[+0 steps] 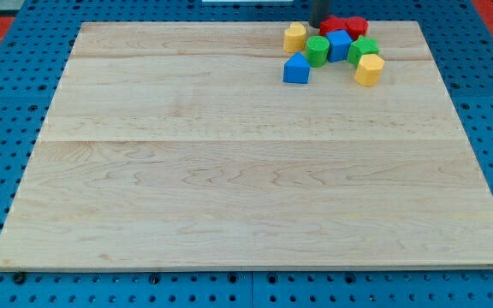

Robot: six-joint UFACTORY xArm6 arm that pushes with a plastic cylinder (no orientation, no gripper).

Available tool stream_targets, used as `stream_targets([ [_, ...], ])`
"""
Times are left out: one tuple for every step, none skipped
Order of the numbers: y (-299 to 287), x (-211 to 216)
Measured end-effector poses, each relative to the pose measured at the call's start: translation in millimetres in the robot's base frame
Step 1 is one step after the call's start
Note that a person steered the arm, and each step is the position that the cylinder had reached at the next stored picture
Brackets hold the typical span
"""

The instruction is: Adjust the heart on the top left side of the green circle

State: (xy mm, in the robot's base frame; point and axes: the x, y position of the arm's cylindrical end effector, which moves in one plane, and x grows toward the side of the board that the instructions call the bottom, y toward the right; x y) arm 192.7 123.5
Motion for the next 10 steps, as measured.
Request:
stream_targets([
  [-16.4, 0.5],
  [-24.9, 5.2],
  [-45.9, 18.9],
  [-65.9, 6.6],
  [-111.3, 7.1],
  [-104.5, 29.2],
  [-54.9, 36.1],
  [-90.5, 33.9],
  [-160.0, 57.0],
  [-182.1, 86.3],
])
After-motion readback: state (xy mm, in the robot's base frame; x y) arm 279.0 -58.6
